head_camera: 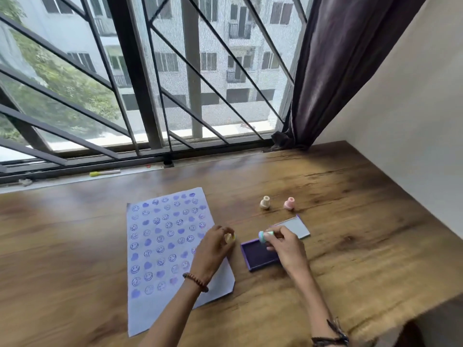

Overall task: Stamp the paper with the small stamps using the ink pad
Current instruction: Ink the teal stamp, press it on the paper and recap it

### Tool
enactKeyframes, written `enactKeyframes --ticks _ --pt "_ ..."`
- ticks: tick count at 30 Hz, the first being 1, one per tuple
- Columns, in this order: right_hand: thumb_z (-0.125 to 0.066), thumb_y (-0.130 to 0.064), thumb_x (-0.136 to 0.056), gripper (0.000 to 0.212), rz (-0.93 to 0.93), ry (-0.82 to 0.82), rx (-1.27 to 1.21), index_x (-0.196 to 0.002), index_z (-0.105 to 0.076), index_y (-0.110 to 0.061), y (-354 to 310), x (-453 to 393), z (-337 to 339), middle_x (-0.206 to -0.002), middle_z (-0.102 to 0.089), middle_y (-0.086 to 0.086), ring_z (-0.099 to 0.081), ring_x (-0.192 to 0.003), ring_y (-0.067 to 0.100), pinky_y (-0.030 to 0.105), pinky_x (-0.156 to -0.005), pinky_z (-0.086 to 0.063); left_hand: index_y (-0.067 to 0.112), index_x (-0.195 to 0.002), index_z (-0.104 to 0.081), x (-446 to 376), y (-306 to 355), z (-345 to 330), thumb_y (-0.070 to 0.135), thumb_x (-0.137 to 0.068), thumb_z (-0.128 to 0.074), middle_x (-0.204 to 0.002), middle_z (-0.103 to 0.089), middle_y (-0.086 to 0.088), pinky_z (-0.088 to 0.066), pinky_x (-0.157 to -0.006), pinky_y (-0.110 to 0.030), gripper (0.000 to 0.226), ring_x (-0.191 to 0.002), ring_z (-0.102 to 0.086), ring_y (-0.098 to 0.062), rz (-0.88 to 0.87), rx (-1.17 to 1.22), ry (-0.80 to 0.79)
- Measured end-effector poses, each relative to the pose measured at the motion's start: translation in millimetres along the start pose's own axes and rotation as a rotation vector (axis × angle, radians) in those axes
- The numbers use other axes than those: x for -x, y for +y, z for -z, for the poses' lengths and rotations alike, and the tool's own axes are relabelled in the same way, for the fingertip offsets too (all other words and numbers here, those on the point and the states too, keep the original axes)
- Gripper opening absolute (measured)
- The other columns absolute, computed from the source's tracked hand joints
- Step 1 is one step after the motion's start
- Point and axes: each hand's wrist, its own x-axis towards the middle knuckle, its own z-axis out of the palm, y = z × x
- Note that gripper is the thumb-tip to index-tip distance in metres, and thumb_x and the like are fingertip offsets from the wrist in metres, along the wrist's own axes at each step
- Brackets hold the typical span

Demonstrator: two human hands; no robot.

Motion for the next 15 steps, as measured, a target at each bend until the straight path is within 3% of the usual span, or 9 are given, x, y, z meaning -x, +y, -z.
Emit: enactKeyframes --ticks 4,7,10,15 --pt "-0.068 -0.008 -0.076 0.018 0.09 -0.006 0.339 -0.094 -0.069 -0.006 -12 8 15 -0.09 -0.07 0.011 -0.066 -0.085 0.026 0.033 -0.08 -0.049 0.019 -0.128 -0.046 6 0 -10 0.033 -0.083 -0.064 -0.141 -0.04 -0.006 -0.037 -0.101 -0.034 0.051 -0.124 -0.041 -0.023 -0.028 -0.147 -0.05" --pt "-0.068 -0.009 -0.074 0.016 0.2 -0.017 0.471 -0.09 -0.071 -0.009 -37 16 25 -0.093 -0.071 0.008 -0.064 -0.087 0.023 0.032 -0.075 -0.049 0.028 -0.134 -0.037 10 -6 -17 0.058 -0.069 -0.067 -0.154 -0.018 -0.004 -0.02 -0.113 -0.034 0.078 -0.138 -0.021 -0.023 -0.086 -0.308 -0.106" --pt "-0.066 -0.011 -0.076 0.007 0.337 0.042 0.611 -0.081 -0.069 -0.01 -57 23 34 -0.089 -0.069 0.009 -0.064 -0.084 0.027 0.039 -0.072 -0.052 0.032 -0.134 -0.037 15 -13 -26 0.064 -0.066 -0.064 -0.157 -0.004 -0.003 -0.007 -0.117 -0.035 0.079 -0.144 -0.001 -0.021 -0.107 -0.431 -0.134" --pt "-0.063 -0.017 -0.08 0.008 0.396 0.129 0.728 -0.087 -0.068 -0.015 -45 20 26 -0.094 -0.069 0.003 -0.064 -0.089 0.025 0.032 -0.067 -0.047 0.034 -0.13 -0.042 16 -16 -30 0.062 -0.066 -0.066 -0.157 -0.004 -0.002 -0.006 -0.118 -0.037 0.074 -0.144 0.003 -0.022 -0.111 -0.42 -0.094"
